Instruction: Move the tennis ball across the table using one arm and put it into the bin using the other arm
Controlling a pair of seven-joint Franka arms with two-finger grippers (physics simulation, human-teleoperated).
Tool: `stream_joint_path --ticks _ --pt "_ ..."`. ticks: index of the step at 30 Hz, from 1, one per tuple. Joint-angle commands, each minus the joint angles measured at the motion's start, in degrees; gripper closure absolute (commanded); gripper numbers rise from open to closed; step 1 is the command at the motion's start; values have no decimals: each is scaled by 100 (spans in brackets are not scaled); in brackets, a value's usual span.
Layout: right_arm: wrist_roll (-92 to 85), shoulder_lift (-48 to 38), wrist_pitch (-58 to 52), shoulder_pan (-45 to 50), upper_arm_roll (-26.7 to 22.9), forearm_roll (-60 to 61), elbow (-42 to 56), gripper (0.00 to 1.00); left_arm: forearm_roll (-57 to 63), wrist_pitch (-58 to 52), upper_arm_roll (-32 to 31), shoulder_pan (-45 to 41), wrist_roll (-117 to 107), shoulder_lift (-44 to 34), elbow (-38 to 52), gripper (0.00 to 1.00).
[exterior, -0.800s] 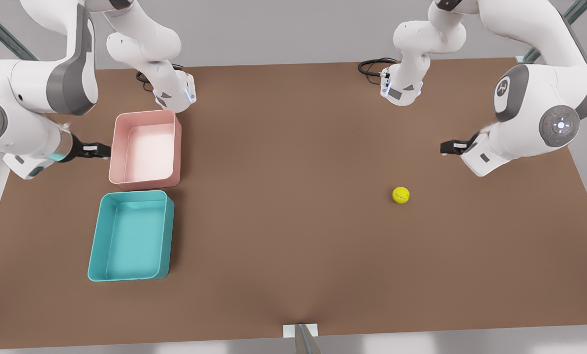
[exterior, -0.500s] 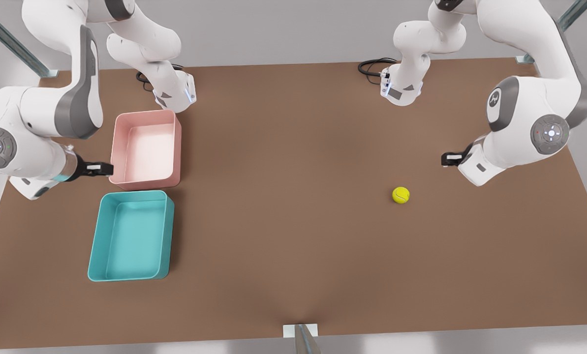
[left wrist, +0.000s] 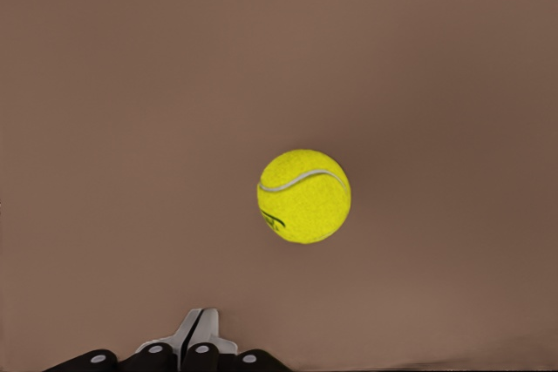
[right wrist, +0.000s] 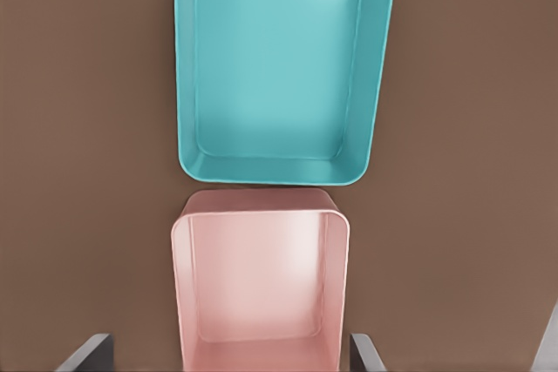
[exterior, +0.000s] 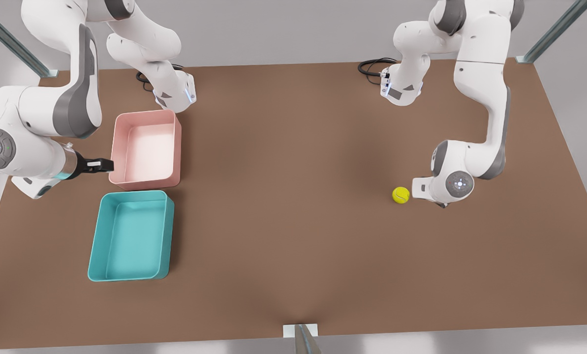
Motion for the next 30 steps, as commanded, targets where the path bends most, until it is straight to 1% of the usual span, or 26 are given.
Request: stream_joint_path --ticks 1,2,5,6,7,8,9,10,11,13,17,30 --pt "-274 -3 -22 1 -2 3 1 0 287 605 -1 37 5479 43 -29 79" --pt "-274 -3 -22 1 -2 12 1 0 305 666 -1 117 5806 140 -21 79" --pt "-266 -3 -30 1 -2 12 1 0 252 991 -10 134 5578 271 -21 79" --pt "-274 6 -30 1 -2 12 -8 0 261 886 -10 152 5437 272 -29 79" --pt "-274 6 -30 1 -2 12 -8 0 278 518 -10 134 5507 272 -47 79" --pt "-274 6 -30 1 -2 12 -8 0 296 525 -36 125 5481 228 -292 79" --pt "-274 6 -30 1 -2 12 -43 0 628 728 -124 160 5516 193 -425 79" --pt "-274 6 -30 1 7 12 -43 0 709 736 -133 169 5630 184 -565 79" --pt "-266 6 -30 10 -2 12 -52 0 700 815 -238 169 5560 175 -662 79" --pt "-266 24 -30 10 7 12 -43 0 700 1079 -248 169 5533 192 -820 79" --pt "-248 33 -30 27 7 12 -43 0 709 1545 -256 169 5472 333 -820 79" --pt "-257 42 -30 45 7 3 -43 0 718 1607 -239 248 4145 491 -847 79"
